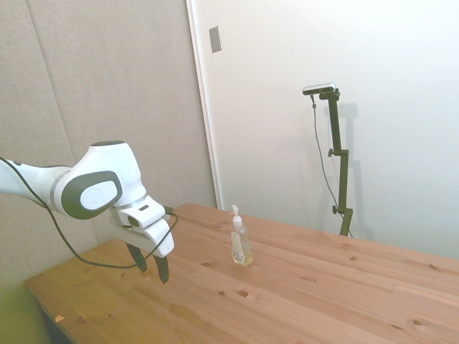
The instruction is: Knock down the sanitizer
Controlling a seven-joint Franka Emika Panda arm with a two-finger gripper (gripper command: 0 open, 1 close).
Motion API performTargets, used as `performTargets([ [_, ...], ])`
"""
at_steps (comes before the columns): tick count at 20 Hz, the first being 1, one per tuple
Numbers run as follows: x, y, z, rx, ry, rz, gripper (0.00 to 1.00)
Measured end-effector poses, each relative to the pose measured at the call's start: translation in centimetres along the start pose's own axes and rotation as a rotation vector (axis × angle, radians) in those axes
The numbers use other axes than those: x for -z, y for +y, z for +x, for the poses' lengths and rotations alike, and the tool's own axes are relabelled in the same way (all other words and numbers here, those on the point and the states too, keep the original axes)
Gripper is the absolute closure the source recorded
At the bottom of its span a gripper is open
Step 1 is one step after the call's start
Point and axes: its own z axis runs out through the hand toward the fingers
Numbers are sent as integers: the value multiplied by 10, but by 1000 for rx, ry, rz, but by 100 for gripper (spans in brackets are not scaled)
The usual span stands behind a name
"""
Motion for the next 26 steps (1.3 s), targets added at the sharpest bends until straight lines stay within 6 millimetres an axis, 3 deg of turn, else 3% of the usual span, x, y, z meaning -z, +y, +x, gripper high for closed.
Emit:
performTargets([
  [3,-2,-1,1,-4,-2,-3,0],
  [4,-3,-2,3,-14,0,-1,100],
  [12,-7,-30,58,-122,25,19,100],
  [26,-19,-63,143,-232,64,-3,100],
])
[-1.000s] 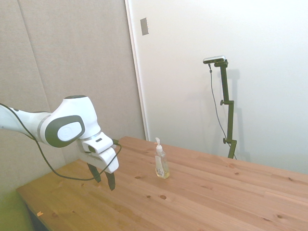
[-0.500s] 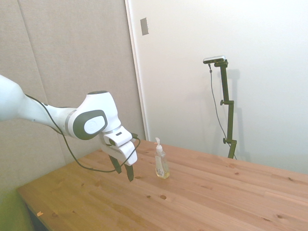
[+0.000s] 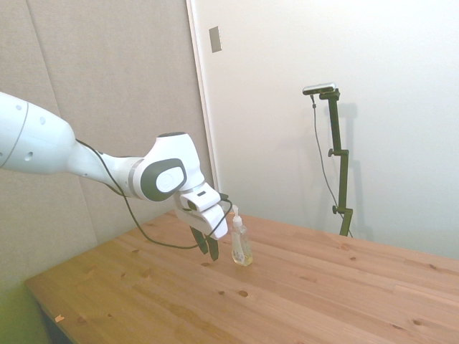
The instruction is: Knock down the sanitizer
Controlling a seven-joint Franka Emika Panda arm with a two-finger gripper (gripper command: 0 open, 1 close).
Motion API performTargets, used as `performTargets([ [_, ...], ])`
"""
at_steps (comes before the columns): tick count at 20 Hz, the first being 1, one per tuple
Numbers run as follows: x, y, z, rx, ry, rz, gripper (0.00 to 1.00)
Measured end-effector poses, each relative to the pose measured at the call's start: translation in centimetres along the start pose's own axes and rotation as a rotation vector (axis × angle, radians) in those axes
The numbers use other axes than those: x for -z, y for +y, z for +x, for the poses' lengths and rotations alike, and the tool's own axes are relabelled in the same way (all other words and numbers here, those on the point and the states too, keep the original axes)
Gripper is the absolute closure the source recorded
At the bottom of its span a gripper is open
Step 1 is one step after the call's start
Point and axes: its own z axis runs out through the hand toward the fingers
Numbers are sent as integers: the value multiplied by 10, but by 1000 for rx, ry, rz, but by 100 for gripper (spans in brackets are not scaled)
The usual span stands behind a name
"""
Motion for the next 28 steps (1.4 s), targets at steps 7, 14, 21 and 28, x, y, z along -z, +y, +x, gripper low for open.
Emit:
performTargets([
  [7,-16,-39,28,-35,11,-8,100],
  [14,-24,-67,48,-73,27,-4,100],
  [21,-27,-90,70,-113,54,20,100],
  [28,-24,-108,88,-157,86,53,100],
])
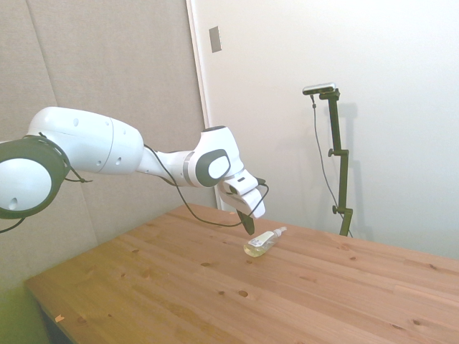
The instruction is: Knock down the sanitizer
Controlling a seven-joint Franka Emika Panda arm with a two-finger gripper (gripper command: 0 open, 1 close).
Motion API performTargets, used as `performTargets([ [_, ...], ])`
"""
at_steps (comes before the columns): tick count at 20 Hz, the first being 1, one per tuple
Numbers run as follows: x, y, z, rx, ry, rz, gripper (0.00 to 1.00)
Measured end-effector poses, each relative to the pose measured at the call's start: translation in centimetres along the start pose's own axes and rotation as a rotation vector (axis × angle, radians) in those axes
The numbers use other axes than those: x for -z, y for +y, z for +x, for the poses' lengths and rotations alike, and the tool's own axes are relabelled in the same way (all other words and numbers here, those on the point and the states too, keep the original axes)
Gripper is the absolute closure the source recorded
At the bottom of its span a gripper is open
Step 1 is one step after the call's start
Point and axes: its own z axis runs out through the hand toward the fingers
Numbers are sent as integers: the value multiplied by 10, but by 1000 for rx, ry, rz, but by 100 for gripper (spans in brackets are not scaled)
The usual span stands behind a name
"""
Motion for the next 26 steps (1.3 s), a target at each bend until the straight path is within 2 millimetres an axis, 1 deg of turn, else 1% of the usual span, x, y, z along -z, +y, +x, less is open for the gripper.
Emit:
performTargets([
  [4,-1,-6,10,-19,15,13,100],
  [9,-3,-15,18,-36,29,26,100],
  [10,-4,-16,19,-39,30,27,0],
  [16,-7,-18,19,-47,25,29,0],
  [19,-7,-16,15,-44,20,25,0],
  [22,-5,-11,9,-39,13,21,0],
  [26,0,0,-3,-23,-5,13,0],
])
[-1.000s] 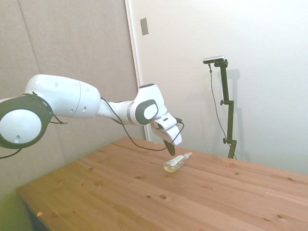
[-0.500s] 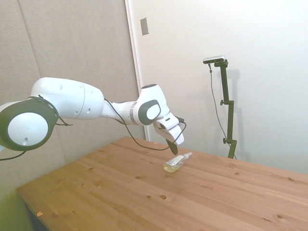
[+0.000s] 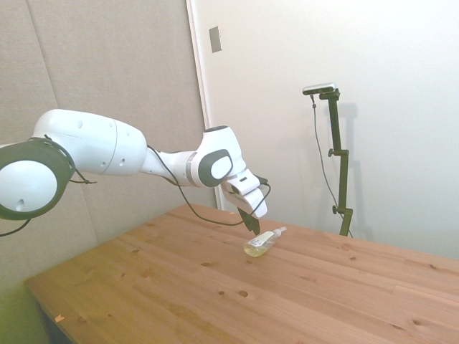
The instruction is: Knock down the sanitizer
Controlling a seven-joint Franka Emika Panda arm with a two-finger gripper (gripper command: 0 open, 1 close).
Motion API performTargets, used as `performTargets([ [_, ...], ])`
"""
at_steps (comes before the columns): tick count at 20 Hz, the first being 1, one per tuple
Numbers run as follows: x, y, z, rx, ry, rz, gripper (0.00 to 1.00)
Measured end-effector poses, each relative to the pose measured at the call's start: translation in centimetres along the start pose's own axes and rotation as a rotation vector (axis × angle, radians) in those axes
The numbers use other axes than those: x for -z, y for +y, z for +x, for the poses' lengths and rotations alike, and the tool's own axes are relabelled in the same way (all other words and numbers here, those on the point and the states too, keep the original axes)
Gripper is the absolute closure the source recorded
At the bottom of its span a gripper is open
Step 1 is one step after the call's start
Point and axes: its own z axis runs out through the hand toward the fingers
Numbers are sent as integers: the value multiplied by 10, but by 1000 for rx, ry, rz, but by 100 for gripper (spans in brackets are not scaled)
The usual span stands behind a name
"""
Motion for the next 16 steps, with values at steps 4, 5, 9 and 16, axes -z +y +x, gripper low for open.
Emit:
performTargets([
  [4,5,12,-17,27,-19,-8,0],
  [5,7,15,-22,34,-24,-10,0],
  [9,9,26,-42,58,-40,-18,0],
  [16,7,43,-75,106,-51,-28,0],
])
